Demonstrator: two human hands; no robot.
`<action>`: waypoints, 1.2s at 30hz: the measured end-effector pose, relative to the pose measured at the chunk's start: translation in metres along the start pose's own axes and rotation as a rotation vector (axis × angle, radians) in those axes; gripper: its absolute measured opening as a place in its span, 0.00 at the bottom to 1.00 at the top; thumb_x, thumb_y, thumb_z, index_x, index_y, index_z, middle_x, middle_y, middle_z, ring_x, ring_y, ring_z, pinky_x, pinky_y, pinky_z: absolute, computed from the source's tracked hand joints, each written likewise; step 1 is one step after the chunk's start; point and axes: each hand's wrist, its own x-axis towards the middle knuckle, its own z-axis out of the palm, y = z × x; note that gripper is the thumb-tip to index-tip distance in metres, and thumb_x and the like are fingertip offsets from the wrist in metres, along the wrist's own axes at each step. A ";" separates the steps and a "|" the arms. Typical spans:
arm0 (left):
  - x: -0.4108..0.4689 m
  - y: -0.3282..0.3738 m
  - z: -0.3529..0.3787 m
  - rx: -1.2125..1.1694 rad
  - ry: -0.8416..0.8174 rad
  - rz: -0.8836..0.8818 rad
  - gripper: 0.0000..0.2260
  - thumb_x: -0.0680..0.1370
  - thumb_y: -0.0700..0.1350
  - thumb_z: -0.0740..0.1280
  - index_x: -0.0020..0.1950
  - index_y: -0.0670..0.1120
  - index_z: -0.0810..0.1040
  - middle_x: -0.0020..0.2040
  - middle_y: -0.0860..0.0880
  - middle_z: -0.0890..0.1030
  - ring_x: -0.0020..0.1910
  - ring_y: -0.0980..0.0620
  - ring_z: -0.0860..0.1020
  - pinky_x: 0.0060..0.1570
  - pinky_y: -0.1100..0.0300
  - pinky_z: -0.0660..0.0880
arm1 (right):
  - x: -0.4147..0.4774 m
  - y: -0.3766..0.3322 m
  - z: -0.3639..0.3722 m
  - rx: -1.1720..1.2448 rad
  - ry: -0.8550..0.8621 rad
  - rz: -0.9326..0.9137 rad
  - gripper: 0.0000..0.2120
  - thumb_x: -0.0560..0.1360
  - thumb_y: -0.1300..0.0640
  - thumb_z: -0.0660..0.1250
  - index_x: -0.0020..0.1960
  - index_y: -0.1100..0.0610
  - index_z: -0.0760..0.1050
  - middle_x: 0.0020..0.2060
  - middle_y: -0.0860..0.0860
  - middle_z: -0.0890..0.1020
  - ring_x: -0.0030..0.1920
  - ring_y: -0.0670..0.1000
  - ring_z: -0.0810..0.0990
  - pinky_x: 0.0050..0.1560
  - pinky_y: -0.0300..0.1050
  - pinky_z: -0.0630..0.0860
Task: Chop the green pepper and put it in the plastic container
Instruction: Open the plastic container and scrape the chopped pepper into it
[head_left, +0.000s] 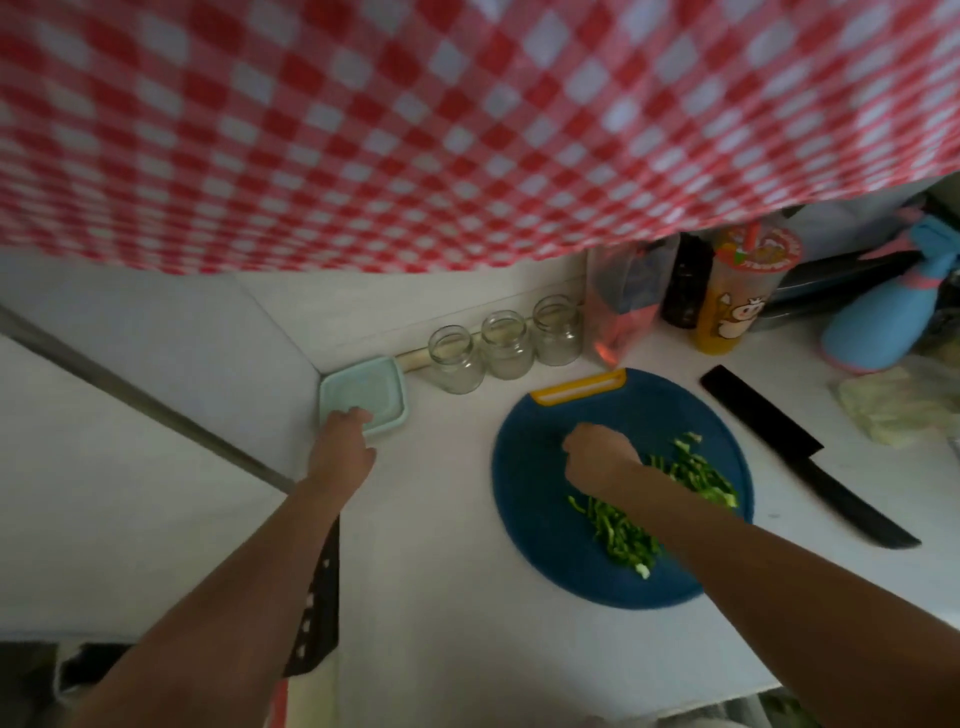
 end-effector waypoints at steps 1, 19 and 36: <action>0.001 -0.004 0.002 0.017 -0.005 0.002 0.19 0.74 0.39 0.68 0.64 0.44 0.71 0.60 0.41 0.71 0.59 0.43 0.73 0.57 0.52 0.71 | -0.001 -0.002 0.000 -0.011 0.018 0.026 0.15 0.78 0.60 0.55 0.62 0.58 0.72 0.61 0.55 0.75 0.61 0.55 0.73 0.61 0.48 0.67; 0.006 0.011 0.008 0.001 0.176 0.134 0.06 0.76 0.40 0.66 0.51 0.42 0.77 0.49 0.41 0.78 0.48 0.42 0.76 0.46 0.51 0.74 | -0.008 -0.008 -0.011 0.038 -0.074 0.068 0.14 0.79 0.54 0.56 0.58 0.61 0.73 0.58 0.58 0.76 0.63 0.59 0.70 0.71 0.56 0.57; -0.118 0.153 -0.048 -1.410 -0.414 -0.081 0.10 0.76 0.44 0.65 0.51 0.38 0.78 0.42 0.43 0.82 0.39 0.48 0.80 0.42 0.54 0.76 | -0.087 0.001 -0.020 1.676 -0.285 -0.261 0.36 0.66 0.32 0.69 0.70 0.37 0.60 0.65 0.46 0.74 0.64 0.52 0.75 0.58 0.63 0.75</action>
